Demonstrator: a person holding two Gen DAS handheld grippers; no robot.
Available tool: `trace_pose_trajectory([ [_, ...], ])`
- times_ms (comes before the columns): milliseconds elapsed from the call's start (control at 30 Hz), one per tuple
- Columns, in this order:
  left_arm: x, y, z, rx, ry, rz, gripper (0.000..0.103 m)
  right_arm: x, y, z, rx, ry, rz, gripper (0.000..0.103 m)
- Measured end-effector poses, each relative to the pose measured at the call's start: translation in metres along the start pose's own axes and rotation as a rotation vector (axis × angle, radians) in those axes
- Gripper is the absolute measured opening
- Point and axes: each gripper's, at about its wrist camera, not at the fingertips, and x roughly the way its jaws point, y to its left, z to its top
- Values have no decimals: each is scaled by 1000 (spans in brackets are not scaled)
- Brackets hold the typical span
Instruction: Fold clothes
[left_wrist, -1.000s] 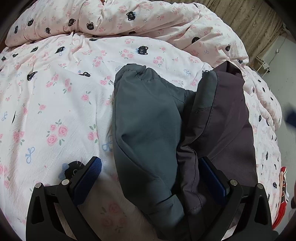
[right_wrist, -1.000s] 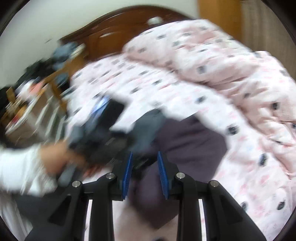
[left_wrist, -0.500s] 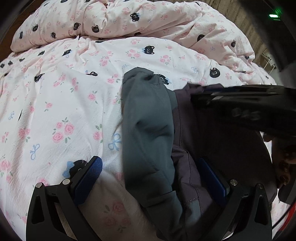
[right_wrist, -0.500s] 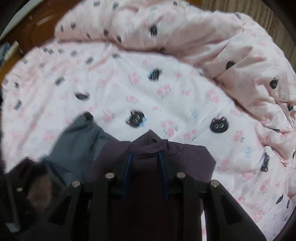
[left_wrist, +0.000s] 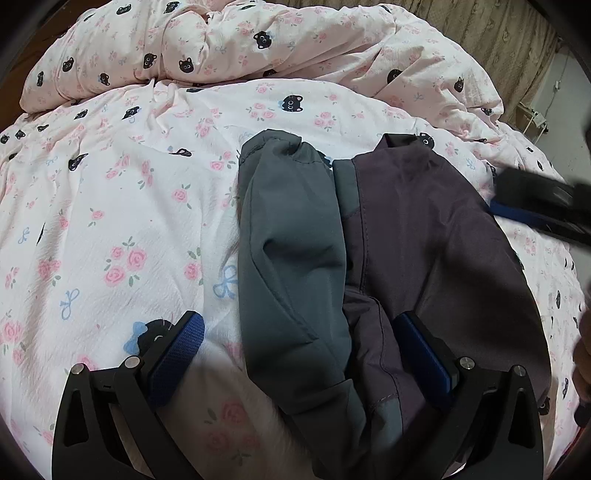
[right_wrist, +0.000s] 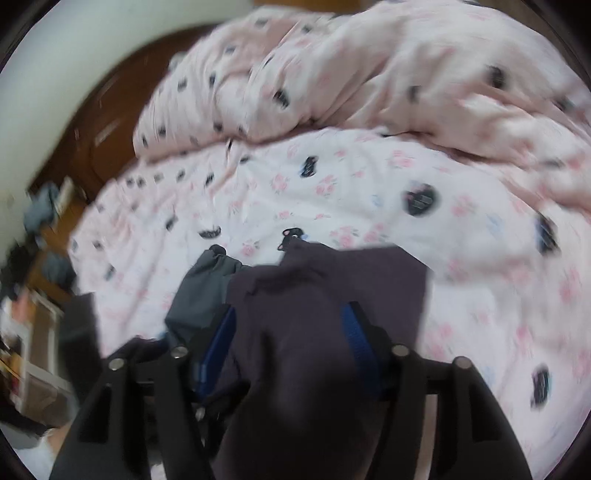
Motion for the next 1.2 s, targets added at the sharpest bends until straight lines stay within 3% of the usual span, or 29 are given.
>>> trace_pose_trajectory([
  [200, -1, -1, 0, 0, -6, 0, 103, -38, -45, -51, 198, -8, 84, 68],
  [333, -1, 0, -1, -5, -10, -7, 103, -36, -65, -84, 338, 13, 213, 69],
  [533, -1, 3, -2, -12, -19, -24, 103, -15, -58, -103, 404, 16, 350, 69],
  [733, -1, 5, -2, -14, -23, -29, 103, 2, -50, -104, 452, -10, 388, 69],
  [1200, -1, 3, -3, -5, -28, -18, 103, 12, -42, -103, 418, -44, 370, 66],
])
